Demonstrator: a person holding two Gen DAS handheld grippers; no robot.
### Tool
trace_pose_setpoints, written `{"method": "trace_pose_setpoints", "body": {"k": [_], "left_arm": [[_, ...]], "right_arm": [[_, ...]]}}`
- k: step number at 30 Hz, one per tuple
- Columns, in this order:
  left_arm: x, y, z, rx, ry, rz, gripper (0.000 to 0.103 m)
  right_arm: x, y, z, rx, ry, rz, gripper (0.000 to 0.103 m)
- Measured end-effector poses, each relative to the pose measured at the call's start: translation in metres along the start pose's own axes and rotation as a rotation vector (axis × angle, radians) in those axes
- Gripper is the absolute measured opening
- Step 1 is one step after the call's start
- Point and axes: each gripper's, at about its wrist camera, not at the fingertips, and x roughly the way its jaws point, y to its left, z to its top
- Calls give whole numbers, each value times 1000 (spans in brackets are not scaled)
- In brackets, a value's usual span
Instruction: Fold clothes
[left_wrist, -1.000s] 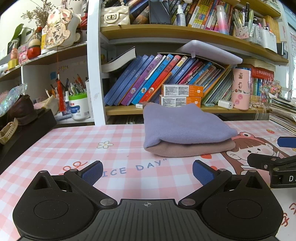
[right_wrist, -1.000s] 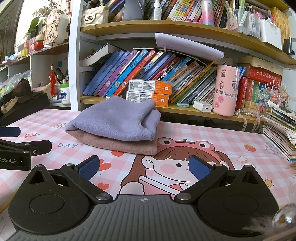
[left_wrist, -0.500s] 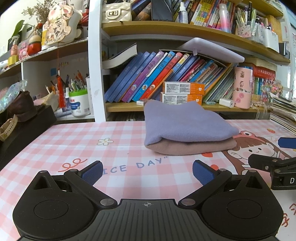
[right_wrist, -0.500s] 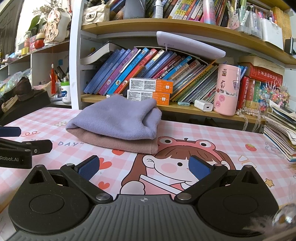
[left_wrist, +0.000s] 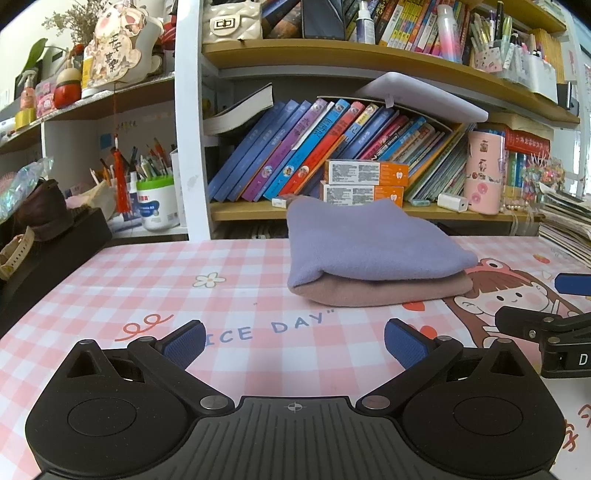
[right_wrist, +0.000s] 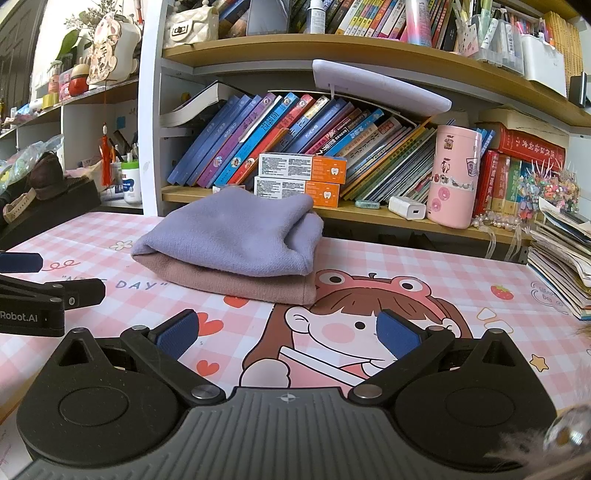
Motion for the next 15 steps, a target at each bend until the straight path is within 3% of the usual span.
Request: {"method": "trace_pose_setpoints", "body": {"k": [15], "left_arm": [[0,-1,0,1,1,3,103]], "right_arm": [[0,0,0,0,1,0,103]]}}
